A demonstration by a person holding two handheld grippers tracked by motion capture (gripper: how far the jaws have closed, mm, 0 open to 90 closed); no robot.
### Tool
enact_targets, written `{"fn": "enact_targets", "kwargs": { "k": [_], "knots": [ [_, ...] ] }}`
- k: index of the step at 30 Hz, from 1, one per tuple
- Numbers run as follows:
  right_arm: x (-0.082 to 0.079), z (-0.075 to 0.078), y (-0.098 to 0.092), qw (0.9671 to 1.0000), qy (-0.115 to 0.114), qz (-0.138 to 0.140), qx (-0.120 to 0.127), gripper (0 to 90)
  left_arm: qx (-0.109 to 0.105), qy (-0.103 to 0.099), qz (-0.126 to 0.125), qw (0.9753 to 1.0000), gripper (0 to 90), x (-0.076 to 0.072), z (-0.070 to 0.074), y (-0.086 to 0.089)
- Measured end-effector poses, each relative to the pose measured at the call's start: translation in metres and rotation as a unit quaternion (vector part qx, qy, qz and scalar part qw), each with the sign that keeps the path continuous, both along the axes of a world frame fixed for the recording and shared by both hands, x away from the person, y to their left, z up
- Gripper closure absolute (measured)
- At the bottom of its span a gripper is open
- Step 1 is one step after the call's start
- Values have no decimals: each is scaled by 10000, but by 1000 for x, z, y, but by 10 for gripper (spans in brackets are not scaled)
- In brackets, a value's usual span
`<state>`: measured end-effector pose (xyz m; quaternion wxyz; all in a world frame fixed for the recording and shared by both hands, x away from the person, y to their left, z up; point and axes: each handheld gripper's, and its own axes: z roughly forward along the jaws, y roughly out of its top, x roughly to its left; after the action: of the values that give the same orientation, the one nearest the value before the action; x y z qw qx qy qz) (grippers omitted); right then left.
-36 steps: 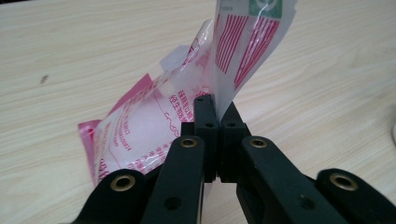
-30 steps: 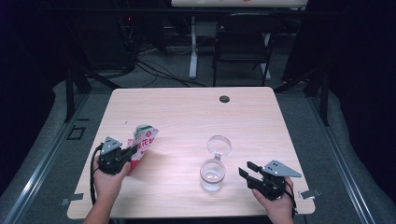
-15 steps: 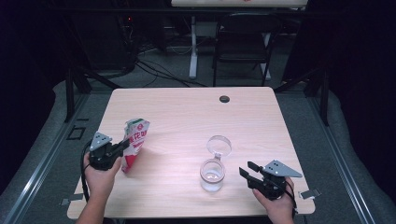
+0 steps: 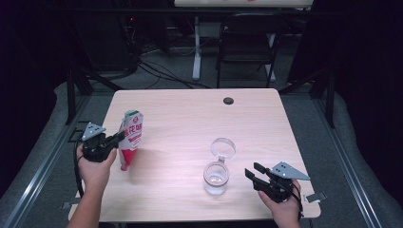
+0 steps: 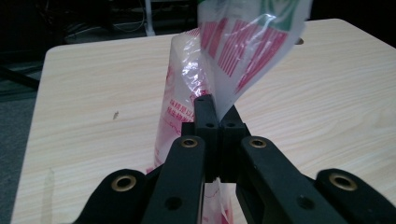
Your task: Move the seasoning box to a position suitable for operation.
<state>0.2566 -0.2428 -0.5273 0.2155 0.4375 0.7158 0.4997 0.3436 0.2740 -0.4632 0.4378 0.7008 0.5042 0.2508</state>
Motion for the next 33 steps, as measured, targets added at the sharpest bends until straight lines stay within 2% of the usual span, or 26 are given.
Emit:
{"fn": "enact_targets", "kwargs": {
  "k": [5, 11, 18, 25, 33],
  "knots": [
    [1, 1, -1, 10000, -13, -5, 19, 543, 75, 10, -51, 10000, 900, 5, 12, 0],
    [1, 1, -2, 10000, -4, -7, 51, 543, 158, -59, -185, 9997, 900, 2, 20, -9],
    [2, 0, 0, 10000, -4, 9, 40, 543, 57, -53, -522, 9986, 900, -1, 24, -28],
    [2, 1, -2, 10000, -4, 8, 84, 543, 94, -87, -1038, 9945, 900, -7, 27, -62],
    [2, 0, -3, 10000, 21, 10, 79, 542, 99, -111, -1645, 9863, 900, -14, 28, -102]
  ]
}}
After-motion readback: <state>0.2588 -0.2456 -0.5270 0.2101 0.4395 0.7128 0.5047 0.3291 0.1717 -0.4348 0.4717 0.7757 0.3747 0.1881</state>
